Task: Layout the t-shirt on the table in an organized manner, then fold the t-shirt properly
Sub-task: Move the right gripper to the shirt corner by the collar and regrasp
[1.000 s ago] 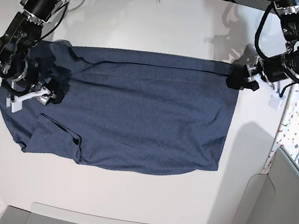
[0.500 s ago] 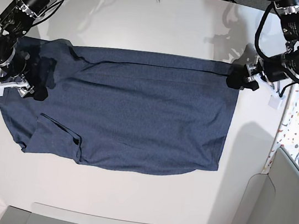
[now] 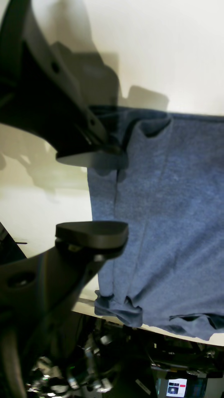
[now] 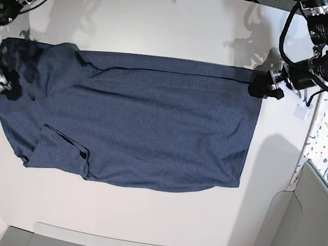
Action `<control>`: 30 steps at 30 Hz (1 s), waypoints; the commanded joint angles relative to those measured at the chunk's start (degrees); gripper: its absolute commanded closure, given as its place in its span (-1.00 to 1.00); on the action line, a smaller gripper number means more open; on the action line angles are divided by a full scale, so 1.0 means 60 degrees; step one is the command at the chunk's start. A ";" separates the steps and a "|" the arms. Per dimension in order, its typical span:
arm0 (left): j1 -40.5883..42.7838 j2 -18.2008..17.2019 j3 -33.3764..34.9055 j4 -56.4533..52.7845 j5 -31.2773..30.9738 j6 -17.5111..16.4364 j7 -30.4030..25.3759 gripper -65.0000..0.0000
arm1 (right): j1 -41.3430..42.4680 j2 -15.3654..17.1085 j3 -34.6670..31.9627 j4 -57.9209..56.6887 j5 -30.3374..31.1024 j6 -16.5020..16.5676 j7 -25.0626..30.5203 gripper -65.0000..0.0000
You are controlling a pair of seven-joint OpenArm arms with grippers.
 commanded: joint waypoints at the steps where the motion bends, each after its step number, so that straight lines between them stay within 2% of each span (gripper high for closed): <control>1: -0.0001 -0.0107 -0.0042 0.0136 -0.0197 -0.0024 0.0050 0.18 | -0.0120 0.0198 0.0201 0.0463 0.0156 0.0033 0.0085 -0.50; 3: 0.0014 -0.0107 -0.0042 0.0136 -0.0197 -0.0024 0.0050 0.18 | -0.0706 0.0124 0.0596 0.1006 0.0170 0.0033 0.0055 -0.50; 5: 0.0014 -0.0107 -0.0042 0.0136 -0.0197 -0.0024 0.0050 0.18 | -0.1365 -0.0227 0.1094 0.1343 0.0258 0.0048 0.0055 -0.50; 8: 0.0014 -0.0107 -0.0042 0.0136 -0.0197 -0.0024 0.0050 0.18 | -0.2274 -0.0843 0.2135 0.1284 0.1020 0.0063 0.0055 -0.50; 12: 0.0029 -0.0107 -0.0042 0.0136 -0.0197 -0.0024 0.0050 0.18 | -0.2713 -0.1209 0.2897 0.0669 0.1694 0.0092 0.0055 -0.50; 16: 0.0029 -0.0107 -0.0042 0.0136 -0.0197 -0.0024 0.0050 0.18 | -0.2406 -0.1150 0.3029 -0.0445 0.1753 0.0106 0.0085 -0.50; 23: 0.0029 -0.0107 -0.0042 0.0136 -0.0197 -0.0024 0.0050 0.18 | -0.1263 -0.0667 0.2999 -0.2291 0.1738 0.0106 0.0085 -0.50; 30: 0.0029 -0.0107 -0.0072 0.0136 -0.0197 -0.0024 0.0050 0.18 | -0.0882 -0.0535 0.3014 -0.2775 0.1709 0.0092 0.0099 -0.50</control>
